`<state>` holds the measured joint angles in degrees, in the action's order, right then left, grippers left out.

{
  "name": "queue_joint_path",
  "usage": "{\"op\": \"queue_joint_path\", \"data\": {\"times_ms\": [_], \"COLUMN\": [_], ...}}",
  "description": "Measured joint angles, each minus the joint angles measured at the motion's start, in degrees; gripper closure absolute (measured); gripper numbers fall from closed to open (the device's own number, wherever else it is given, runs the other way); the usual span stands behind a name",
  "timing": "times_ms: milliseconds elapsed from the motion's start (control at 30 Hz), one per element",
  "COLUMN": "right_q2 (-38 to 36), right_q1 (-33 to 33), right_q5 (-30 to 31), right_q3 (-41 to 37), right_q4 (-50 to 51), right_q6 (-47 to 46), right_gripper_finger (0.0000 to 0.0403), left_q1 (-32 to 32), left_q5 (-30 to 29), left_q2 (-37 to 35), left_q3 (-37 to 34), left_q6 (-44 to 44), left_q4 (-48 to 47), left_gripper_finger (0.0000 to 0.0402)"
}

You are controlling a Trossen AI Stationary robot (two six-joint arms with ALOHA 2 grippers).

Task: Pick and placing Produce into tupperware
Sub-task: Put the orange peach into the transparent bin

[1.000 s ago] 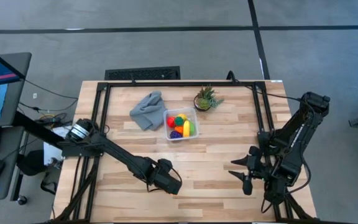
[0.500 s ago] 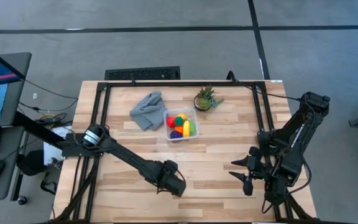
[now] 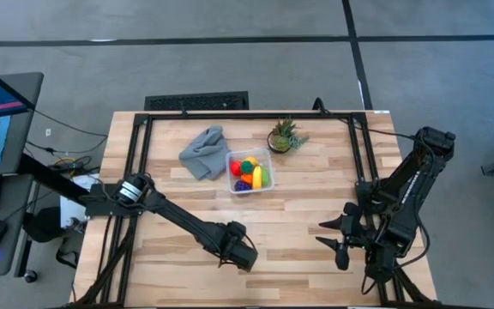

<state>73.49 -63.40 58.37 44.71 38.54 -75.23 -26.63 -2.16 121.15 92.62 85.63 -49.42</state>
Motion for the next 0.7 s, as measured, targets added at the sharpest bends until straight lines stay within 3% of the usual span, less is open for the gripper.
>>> {"op": "queue_joint_path", "data": {"times_ms": [700], "right_q2": [0.0], "right_q1": [0.02], "right_q5": [0.0], "right_q3": [0.0], "right_q4": [0.42], "right_q6": [-0.32], "right_gripper_finger": [0.0168], "left_q1": [0.61], "left_q5": [1.47], "left_q2": [0.87], "left_q3": [-0.03], "left_q6": [-3.23], "left_q4": [1.3], "left_gripper_finger": [0.0005]}}
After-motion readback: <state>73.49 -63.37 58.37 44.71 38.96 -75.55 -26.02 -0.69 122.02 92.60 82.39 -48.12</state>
